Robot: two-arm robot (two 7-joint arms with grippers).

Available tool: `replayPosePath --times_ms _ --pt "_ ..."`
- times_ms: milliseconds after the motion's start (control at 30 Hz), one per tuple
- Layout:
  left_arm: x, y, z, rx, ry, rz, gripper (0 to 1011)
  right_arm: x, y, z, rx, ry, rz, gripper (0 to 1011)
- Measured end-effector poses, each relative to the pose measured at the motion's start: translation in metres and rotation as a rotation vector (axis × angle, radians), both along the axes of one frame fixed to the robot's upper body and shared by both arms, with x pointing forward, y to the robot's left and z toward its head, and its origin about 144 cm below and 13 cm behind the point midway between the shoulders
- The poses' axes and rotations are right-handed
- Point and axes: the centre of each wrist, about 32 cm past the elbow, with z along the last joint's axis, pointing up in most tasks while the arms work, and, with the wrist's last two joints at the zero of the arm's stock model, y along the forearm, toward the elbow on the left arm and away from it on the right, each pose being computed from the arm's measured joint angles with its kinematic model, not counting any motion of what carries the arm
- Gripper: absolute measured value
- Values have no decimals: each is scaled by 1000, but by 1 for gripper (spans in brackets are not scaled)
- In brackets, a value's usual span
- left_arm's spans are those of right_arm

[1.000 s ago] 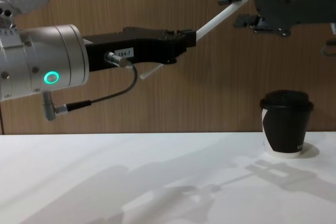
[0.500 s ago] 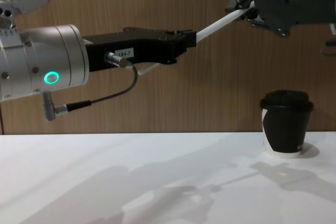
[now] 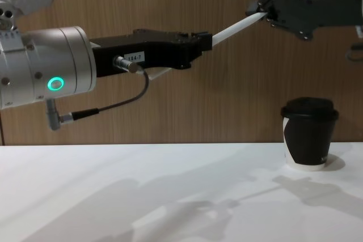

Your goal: Pick up the straw with one hand, pass it to the other hand, and insert it into the cup.

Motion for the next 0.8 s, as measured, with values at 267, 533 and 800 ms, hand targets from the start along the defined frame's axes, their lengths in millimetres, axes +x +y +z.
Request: replayPosePath --times_ms 267,533,800 --pt "0 0 0 0 0 0 13 0 0 0 0 0 0 7" --pt "0 0 0 0 0 0 13 0 0 0 0 0 -1 7" --pt "0 0 0 0 0 0 13 0 0 0 0 0 -2 7"
